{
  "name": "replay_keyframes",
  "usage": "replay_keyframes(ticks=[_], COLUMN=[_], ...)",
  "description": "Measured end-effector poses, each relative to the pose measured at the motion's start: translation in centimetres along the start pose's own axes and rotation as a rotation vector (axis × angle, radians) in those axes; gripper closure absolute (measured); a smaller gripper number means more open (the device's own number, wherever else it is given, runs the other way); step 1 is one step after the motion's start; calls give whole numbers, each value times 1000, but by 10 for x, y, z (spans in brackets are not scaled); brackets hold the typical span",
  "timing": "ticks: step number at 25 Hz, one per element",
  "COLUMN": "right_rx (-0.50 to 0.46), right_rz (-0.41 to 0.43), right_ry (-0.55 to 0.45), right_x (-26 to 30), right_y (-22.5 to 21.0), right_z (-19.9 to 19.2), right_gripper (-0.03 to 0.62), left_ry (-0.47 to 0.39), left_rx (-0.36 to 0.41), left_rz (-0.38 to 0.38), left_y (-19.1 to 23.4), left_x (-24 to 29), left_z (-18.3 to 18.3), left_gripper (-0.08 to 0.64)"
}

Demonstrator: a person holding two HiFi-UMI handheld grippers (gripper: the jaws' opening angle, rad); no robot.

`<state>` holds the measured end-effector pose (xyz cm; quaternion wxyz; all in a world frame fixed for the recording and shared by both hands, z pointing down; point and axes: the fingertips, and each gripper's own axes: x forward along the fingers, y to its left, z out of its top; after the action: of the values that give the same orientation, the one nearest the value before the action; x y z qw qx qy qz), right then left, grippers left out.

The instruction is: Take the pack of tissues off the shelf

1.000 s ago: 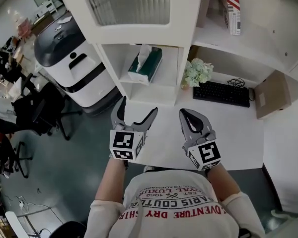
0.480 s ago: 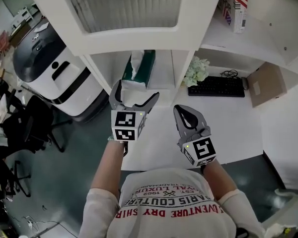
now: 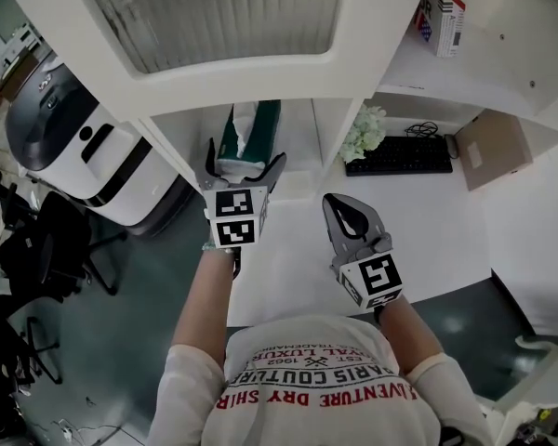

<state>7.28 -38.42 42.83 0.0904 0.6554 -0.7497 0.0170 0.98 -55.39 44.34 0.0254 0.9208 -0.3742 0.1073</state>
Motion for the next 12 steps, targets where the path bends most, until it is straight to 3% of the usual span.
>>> replay_keyframes(ticks=[5, 8, 12], right_rx=[12, 23, 34], right_rz=[-12, -16, -18], right_ry=[17, 28, 38], right_x=[3, 2, 1], right_y=[-6, -8, -12], right_z=[-9, -14, -18], right_gripper=[595, 595, 595], left_ry=[21, 33, 36], left_rx=[28, 77, 81], left_rz=[0, 30, 23], left_y=[-1, 2, 3], left_x=[11, 11, 9], left_z=[-7, -10, -11], left_gripper=[-28, 60, 87])
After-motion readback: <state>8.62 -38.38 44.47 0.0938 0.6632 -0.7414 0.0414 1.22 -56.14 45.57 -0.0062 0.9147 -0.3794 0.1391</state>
